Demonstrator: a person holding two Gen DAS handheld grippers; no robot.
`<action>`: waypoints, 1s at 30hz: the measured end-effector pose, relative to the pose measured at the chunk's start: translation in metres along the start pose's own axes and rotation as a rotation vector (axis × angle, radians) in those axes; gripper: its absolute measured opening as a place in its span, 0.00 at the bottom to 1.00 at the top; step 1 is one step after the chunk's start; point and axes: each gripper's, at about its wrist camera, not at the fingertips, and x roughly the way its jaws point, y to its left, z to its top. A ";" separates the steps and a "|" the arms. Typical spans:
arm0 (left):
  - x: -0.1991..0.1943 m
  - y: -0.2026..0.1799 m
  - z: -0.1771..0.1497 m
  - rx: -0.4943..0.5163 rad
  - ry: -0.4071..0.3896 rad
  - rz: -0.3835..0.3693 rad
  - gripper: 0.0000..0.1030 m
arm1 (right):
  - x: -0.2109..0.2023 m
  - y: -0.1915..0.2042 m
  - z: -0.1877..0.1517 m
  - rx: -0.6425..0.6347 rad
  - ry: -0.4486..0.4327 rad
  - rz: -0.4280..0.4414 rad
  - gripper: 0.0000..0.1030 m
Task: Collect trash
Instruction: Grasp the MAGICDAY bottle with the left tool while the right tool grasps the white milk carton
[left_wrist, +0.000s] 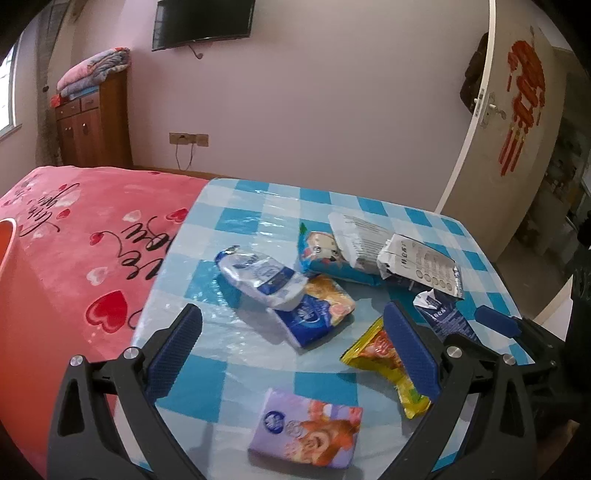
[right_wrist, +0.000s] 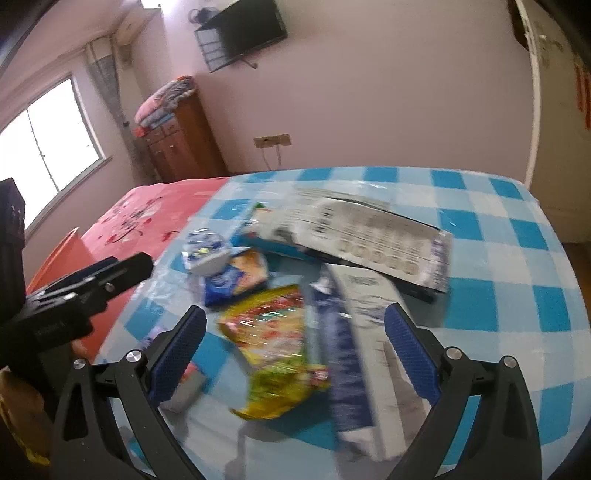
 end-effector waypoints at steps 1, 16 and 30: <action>0.002 -0.002 0.000 0.004 0.002 -0.003 0.96 | -0.001 -0.005 -0.001 0.005 0.000 -0.009 0.93; 0.052 -0.018 0.022 0.073 0.080 0.068 0.96 | 0.006 -0.062 -0.010 0.117 0.054 0.005 0.93; 0.102 0.034 0.035 -0.208 0.252 0.136 0.96 | 0.019 -0.059 -0.016 0.099 0.086 0.047 0.93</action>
